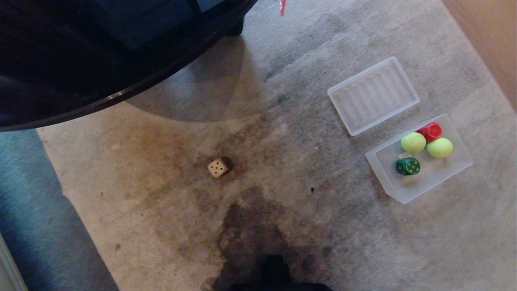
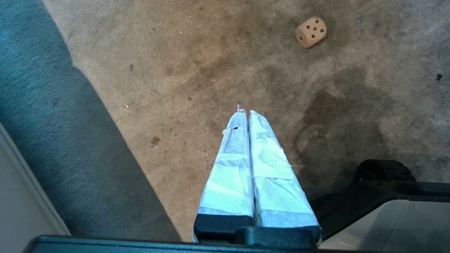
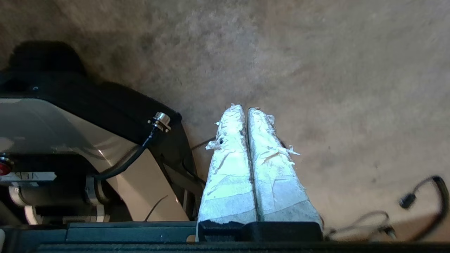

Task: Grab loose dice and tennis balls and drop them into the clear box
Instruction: Pick up toys out of the box

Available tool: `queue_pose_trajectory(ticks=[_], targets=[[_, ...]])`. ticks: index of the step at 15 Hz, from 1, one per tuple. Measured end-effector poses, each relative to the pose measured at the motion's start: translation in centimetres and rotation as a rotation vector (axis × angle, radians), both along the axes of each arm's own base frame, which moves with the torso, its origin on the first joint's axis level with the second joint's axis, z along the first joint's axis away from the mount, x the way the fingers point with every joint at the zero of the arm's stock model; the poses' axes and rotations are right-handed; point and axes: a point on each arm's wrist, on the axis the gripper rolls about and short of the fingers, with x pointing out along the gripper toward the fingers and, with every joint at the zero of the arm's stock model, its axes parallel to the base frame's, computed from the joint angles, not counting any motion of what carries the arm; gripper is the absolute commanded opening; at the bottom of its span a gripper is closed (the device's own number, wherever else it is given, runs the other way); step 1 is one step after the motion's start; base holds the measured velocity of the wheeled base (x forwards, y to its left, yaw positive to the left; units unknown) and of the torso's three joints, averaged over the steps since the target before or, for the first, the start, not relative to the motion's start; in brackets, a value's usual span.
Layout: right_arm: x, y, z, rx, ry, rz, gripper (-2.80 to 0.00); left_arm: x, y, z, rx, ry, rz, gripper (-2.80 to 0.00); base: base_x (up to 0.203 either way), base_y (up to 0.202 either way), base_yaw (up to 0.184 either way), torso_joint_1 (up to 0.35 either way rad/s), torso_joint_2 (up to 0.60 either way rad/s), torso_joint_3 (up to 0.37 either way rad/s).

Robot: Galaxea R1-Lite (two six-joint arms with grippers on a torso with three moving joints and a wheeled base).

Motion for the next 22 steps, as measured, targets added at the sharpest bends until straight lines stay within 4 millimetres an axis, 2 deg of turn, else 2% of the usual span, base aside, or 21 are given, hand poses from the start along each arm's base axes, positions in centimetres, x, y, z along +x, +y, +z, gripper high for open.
queue_pose_trajectory(ticks=[6, 9, 19, 22], targets=[[-2.4, 0.1, -1.6, 0.018, -0.227, 0.067, -2.8, 0.0, 0.0, 0.0, 0.0, 0.0, 0.0, -2.8, 0.0, 0.0, 0.0, 0.0, 0.0, 0.0], [-2.9, 0.1, -1.9, 0.028, -0.284, 0.077, -2.8, 0.0, 0.0, 0.0, 0.0, 0.0, 0.0, -2.8, 0.0, 0.0, 0.0, 0.0, 0.0, 0.0], [-3.1, 0.1, -2.1, 0.032, -0.309, 0.078, -2.8, 0.0, 0.0, 0.0, -0.005, 0.0, 0.0, -2.8, 0.0, 0.0, 0.0, 0.0, 0.0, 0.0], [-3.1, 0.1, -2.1, 0.031, -0.309, 0.08, -2.8, 0.0, 0.0, 0.0, -0.007, -0.001, 0.0, -2.8, -0.148, 0.113, -0.002, 0.005, 0.0, 0.006]])
